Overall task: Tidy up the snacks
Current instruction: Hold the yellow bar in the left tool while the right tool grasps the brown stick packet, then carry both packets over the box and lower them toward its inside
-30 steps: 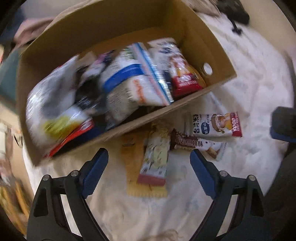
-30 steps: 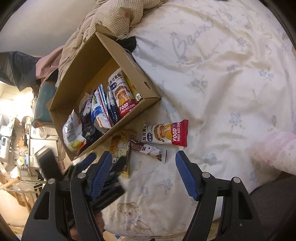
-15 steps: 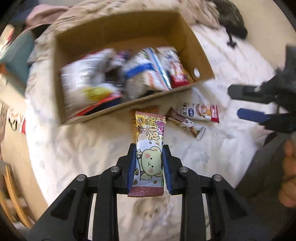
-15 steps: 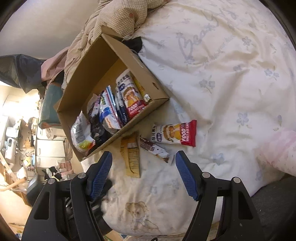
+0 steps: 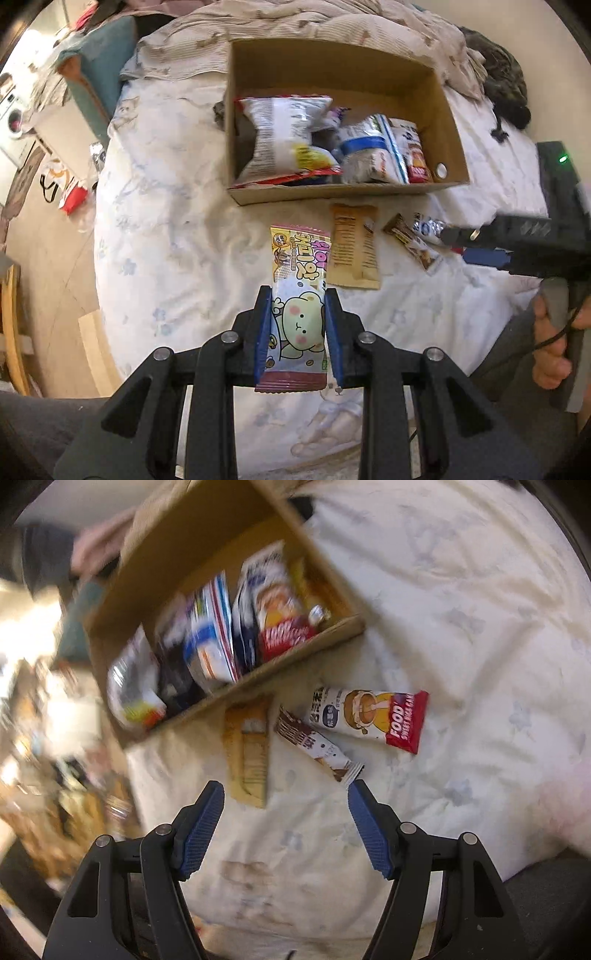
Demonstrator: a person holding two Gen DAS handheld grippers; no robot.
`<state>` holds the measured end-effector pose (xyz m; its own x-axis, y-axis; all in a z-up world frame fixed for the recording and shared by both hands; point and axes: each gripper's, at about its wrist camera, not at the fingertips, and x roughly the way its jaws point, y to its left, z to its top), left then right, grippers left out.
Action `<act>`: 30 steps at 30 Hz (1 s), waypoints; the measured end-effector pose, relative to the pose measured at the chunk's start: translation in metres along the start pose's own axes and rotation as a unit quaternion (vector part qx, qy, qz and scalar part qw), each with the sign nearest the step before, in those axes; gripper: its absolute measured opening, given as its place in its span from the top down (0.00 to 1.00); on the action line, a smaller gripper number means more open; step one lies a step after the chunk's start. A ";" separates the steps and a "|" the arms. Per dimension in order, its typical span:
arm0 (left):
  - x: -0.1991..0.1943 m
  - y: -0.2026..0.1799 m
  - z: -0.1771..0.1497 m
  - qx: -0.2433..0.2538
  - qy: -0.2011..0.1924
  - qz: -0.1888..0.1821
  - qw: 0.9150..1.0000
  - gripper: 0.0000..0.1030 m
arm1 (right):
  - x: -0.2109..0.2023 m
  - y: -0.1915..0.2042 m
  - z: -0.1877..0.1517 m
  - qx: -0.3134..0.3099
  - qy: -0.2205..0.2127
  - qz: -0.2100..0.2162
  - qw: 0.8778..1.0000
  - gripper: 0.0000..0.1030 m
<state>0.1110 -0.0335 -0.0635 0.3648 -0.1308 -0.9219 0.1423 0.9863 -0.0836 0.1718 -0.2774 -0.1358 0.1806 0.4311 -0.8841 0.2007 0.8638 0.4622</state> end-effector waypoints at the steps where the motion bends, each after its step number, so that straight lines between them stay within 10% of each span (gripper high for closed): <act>1: 0.000 0.003 0.001 -0.005 0.000 0.000 1.000 0.77 | 0.006 0.007 0.002 -0.024 0.005 -0.025 0.999 0.30; 14: -0.002 0.000 0.008 -0.006 -0.019 0.000 1.000 0.77 | 0.072 0.039 0.016 -0.144 0.047 -0.159 0.976 0.33; 16: 0.000 0.003 0.010 -0.014 -0.014 -0.005 1.000 0.77 | 0.078 0.042 0.015 -0.161 0.048 -0.174 0.970 0.45; 17: 0.001 0.003 0.010 -0.017 -0.012 -0.005 1.000 0.77 | 0.082 0.043 0.014 -0.175 0.050 -0.177 0.967 0.75; 30: 0.006 0.003 0.009 -0.017 -0.018 0.014 1.000 0.77 | 0.025 0.057 -0.029 -0.170 0.016 -0.061 0.983 0.82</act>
<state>0.1220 -0.0324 -0.0656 0.4006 -0.1056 -0.9101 0.0997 0.9925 -0.0712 0.1595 -0.2097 -0.1333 0.1428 0.3217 -0.9360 -0.1157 0.9446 0.3070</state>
